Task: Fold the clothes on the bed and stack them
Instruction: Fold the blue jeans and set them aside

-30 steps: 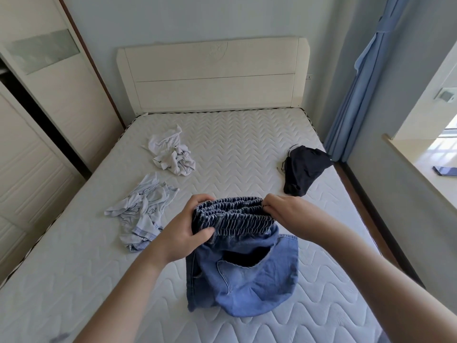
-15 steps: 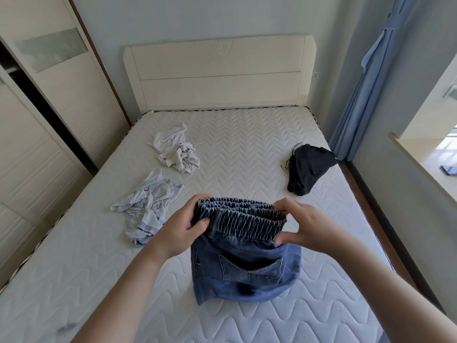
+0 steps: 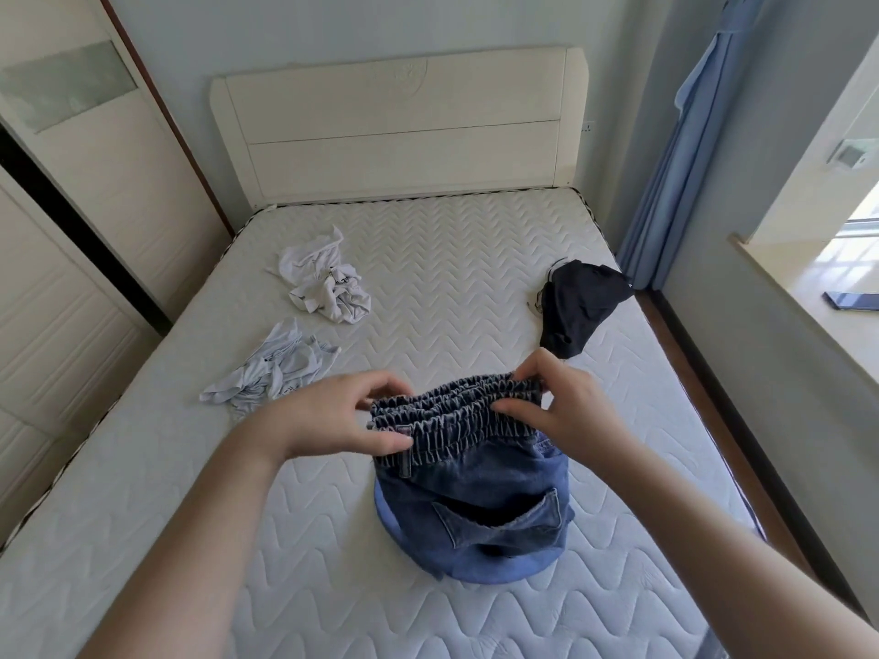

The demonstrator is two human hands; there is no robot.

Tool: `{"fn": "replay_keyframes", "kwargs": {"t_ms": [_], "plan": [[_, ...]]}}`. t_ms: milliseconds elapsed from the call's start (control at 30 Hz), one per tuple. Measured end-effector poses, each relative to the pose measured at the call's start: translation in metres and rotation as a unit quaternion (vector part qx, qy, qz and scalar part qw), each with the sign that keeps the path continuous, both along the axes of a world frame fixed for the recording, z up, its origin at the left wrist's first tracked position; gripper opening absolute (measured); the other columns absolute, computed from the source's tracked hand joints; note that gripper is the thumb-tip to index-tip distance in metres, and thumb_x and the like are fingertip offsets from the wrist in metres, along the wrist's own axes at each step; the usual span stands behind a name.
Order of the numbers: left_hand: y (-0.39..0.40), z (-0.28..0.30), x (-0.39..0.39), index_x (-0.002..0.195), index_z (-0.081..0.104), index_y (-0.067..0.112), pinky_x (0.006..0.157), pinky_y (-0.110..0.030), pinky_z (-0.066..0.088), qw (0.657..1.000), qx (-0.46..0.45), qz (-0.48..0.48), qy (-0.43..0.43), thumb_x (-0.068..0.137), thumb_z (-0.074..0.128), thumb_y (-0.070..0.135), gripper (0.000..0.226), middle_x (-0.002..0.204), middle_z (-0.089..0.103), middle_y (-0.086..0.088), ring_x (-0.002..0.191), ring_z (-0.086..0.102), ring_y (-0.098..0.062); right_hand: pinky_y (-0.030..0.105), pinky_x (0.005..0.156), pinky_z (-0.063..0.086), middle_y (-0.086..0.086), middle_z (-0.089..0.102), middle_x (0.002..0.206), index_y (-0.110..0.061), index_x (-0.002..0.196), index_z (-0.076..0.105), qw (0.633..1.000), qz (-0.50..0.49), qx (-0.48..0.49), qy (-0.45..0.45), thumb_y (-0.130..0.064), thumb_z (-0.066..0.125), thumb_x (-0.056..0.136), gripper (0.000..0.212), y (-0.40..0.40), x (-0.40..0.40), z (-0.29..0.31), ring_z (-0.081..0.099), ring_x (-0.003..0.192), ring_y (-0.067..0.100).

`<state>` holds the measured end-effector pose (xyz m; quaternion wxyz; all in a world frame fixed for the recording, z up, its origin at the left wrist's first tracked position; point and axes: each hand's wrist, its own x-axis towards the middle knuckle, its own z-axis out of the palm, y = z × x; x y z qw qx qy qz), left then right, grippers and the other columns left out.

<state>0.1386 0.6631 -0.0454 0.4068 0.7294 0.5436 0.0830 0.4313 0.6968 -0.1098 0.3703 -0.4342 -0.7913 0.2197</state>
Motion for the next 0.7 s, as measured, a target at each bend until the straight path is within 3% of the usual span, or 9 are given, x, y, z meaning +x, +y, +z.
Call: {"fn": "replay_keyframes", "kwargs": {"t_ms": [67,200,267,333,400,467,567,633,700], "plan": [[0.005,0.011,0.018,0.121,0.048,0.048,0.085,-0.005,0.040,0.992,0.053,-0.025,0.108,0.064,0.082,0.060,0.067,0.118,0.056,0.030,0.106,0.052,0.013,0.026,0.065,0.046,-0.005,0.064,0.077,-0.030,0.090,0.047,1.000,0.003,0.003,0.011,-0.074,0.056,0.070,0.049,-0.002,-0.004,0.002,0.056,0.071,0.011],[0.015,0.009,0.064,0.146,0.026,0.034,0.090,-0.033,0.047,0.965,0.104,-0.066,0.230,0.058,0.081,0.066,0.108,0.134,0.054,0.011,0.115,0.056,-0.015,0.024,0.065,0.047,-0.007,0.064,0.076,-0.029,0.089,0.050,0.999,0.004,-0.009,0.042,-0.063,0.066,0.071,0.042,-0.004,-0.013,0.007,0.058,0.072,0.011],[0.023,0.004,0.074,0.142,0.030,0.032,0.084,-0.035,0.050,0.953,0.127,-0.057,0.269,0.060,0.079,0.066,0.101,0.125,0.060,0.006,0.108,0.060,-0.021,0.022,0.065,0.047,-0.011,0.063,0.075,-0.029,0.089,0.050,0.998,-0.010,-0.017,0.062,-0.048,0.077,0.074,0.036,-0.004,-0.014,0.005,0.058,0.074,0.010],[0.030,0.001,0.078,0.128,0.045,0.033,0.075,-0.033,0.048,0.948,0.146,-0.051,0.279,0.068,0.075,0.063,0.074,0.109,0.064,0.005,0.099,0.062,-0.022,0.020,0.064,0.046,-0.015,0.061,0.074,-0.029,0.089,0.052,0.997,-0.021,-0.013,0.074,-0.034,0.081,0.076,0.033,-0.004,-0.011,-0.001,0.058,0.075,0.009],[0.033,-0.005,0.079,0.115,0.054,0.035,0.072,-0.032,0.045,0.949,0.147,-0.059,0.271,0.075,0.070,0.061,0.050,0.102,0.065,0.006,0.095,0.062,-0.021,0.012,0.067,0.046,-0.019,0.065,0.082,-0.033,0.093,0.053,0.996,-0.009,-0.026,0.088,-0.029,0.080,0.079,0.031,-0.003,-0.006,-0.008,0.060,0.079,0.003],[0.033,-0.015,0.079,0.116,0.056,0.038,0.075,-0.033,0.047,0.953,0.142,-0.066,0.258,0.079,0.066,0.061,0.045,0.103,0.066,0.007,0.095,0.062,-0.020,0.006,0.076,0.045,-0.026,0.067,0.095,-0.039,0.102,0.054,0.991,0.027,-0.069,0.109,-0.027,0.073,0.084,0.028,-0.002,0.002,-0.018,0.064,0.088,-0.001],[0.030,-0.027,0.073,0.119,0.057,0.038,0.082,-0.036,0.050,0.964,0.126,-0.058,0.229,0.080,0.064,0.063,0.047,0.105,0.067,0.008,0.097,0.062,-0.019,0.018,0.087,0.050,-0.010,0.071,0.106,-0.039,0.122,0.054,0.961,0.035,-0.182,0.203,-0.025,0.055,0.098,0.028,-0.003,0.016,-0.048,0.067,0.097,0.009],[0.028,-0.029,0.068,0.121,0.056,0.040,0.086,-0.038,0.051,0.973,0.114,-0.049,0.196,0.079,0.065,0.064,0.050,0.107,0.068,0.010,0.098,0.063,-0.017,0.028,0.090,0.052,0.000,0.071,0.110,-0.031,0.128,0.052,0.931,-0.025,-0.253,0.262,-0.032,0.046,0.102,0.027,-0.001,0.028,-0.078,0.067,0.101,0.017],[0.025,-0.026,0.063,0.119,0.057,0.043,0.085,-0.036,0.051,0.980,0.111,-0.041,0.160,0.077,0.067,0.064,0.048,0.103,0.069,0.015,0.095,0.064,-0.012,0.036,0.094,0.048,0.010,0.066,0.122,-0.027,0.127,0.050,0.903,-0.098,-0.337,0.247,-0.035,0.040,0.102,0.028,-0.001,0.041,-0.112,0.062,0.110,0.023]]}}
